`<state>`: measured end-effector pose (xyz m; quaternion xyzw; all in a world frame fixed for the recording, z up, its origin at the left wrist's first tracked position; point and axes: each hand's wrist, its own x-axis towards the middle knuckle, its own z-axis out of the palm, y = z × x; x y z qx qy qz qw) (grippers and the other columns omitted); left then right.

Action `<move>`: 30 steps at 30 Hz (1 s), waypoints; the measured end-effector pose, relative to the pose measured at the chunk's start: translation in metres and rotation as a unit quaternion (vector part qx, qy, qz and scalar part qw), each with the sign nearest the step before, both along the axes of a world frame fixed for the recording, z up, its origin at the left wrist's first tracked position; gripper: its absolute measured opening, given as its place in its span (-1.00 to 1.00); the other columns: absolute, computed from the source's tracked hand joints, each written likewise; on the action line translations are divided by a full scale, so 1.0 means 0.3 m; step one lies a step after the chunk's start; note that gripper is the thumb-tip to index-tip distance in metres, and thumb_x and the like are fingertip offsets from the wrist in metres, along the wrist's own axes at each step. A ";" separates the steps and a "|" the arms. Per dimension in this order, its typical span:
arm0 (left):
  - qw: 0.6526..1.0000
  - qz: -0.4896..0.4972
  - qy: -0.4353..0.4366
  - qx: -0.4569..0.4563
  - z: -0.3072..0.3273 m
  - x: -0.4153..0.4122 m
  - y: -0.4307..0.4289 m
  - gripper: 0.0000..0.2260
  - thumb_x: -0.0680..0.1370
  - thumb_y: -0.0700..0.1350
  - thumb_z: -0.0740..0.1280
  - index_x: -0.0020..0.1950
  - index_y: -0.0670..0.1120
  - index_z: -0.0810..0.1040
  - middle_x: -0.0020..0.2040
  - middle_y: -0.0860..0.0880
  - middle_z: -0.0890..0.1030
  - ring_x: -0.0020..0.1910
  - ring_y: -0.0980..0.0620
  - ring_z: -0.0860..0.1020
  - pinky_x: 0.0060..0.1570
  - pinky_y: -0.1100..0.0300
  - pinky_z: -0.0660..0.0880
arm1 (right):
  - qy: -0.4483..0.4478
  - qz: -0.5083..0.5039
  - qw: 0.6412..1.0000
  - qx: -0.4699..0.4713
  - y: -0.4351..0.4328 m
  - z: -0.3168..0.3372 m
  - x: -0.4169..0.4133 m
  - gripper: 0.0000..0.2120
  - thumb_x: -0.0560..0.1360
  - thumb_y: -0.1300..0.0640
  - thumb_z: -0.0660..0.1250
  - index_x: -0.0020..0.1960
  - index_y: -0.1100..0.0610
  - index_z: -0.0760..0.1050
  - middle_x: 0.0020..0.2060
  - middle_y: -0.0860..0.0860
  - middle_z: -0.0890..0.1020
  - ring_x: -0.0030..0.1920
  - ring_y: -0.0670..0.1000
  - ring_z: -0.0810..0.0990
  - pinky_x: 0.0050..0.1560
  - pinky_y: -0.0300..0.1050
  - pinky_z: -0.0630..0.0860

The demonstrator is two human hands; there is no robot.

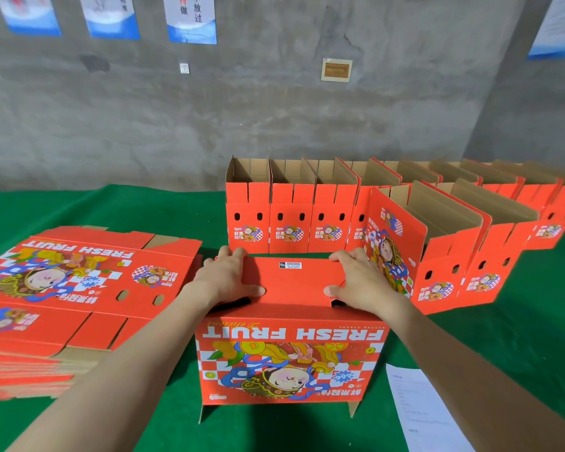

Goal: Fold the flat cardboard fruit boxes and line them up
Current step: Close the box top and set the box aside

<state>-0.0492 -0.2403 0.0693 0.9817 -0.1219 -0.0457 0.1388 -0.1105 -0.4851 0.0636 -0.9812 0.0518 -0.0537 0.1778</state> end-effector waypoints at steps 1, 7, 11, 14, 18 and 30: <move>1.000 0.000 0.004 -0.008 0.000 0.002 0.003 -0.22 0.34 0.25 0.46 0.43 0.02 0.21 0.31 -0.10 0.30 0.29 -0.23 0.35 0.26 -0.12 0.37 | 0.000 0.002 1.000 0.002 -0.002 0.000 -0.001 -0.38 0.44 -0.07 0.42 0.40 -0.06 0.24 0.30 0.04 0.27 0.29 0.14 0.36 0.22 0.03 0.41; 0.991 -0.004 0.036 -0.129 0.014 0.011 0.037 -0.26 0.35 0.17 0.49 0.44 -0.02 0.30 0.32 -0.11 0.36 0.27 -0.13 0.42 0.31 -0.03 0.38 | -0.015 0.002 0.993 0.115 -0.030 0.007 -0.003 -0.43 0.43 -0.02 0.45 0.38 -0.01 0.35 0.30 0.03 0.32 0.30 0.03 0.37 0.16 -0.18 0.29; 0.937 0.010 0.120 -0.327 -0.007 0.002 0.103 -0.47 0.48 0.00 0.43 0.41 -0.02 0.36 0.13 0.03 0.52 0.05 0.01 0.58 -0.04 0.30 0.50 | -0.020 -0.014 0.970 0.240 -0.058 0.014 -0.011 -0.47 0.46 0.07 0.43 0.39 0.01 0.37 0.39 0.04 0.33 0.38 0.03 0.31 0.31 -0.12 0.26; 0.912 0.022 0.126 -0.389 -0.036 -0.013 0.114 -0.48 0.56 -0.01 0.31 0.49 0.06 0.24 0.20 0.09 0.49 -0.04 0.19 0.53 -0.19 0.41 0.45 | -0.007 0.009 0.978 0.207 -0.052 0.013 -0.014 -0.48 0.49 0.11 0.40 0.42 -0.06 0.36 0.41 0.04 0.31 0.41 0.03 0.29 0.37 -0.07 0.24; 0.906 0.031 0.122 -0.405 -0.040 -0.017 0.115 -0.54 0.59 0.10 0.21 0.48 0.17 0.21 0.26 0.07 0.46 -0.05 0.19 0.55 -0.14 0.35 0.45 | -0.019 0.013 0.974 0.227 -0.045 0.007 -0.009 -0.57 0.57 0.02 0.29 0.42 0.00 0.36 0.42 0.03 0.32 0.42 0.02 0.28 0.35 -0.10 0.23; 0.987 0.066 0.041 -0.139 -0.024 0.011 0.104 -0.28 0.55 0.29 0.12 0.56 -0.09 0.02 0.44 -0.17 0.36 0.37 -0.19 0.38 0.29 0.08 0.29 | 0.129 -0.181 0.884 0.411 -0.074 -0.014 -0.034 -0.25 0.53 -0.34 0.08 0.54 0.11 0.06 0.50 0.11 0.20 0.49 0.14 0.17 0.43 0.10 0.16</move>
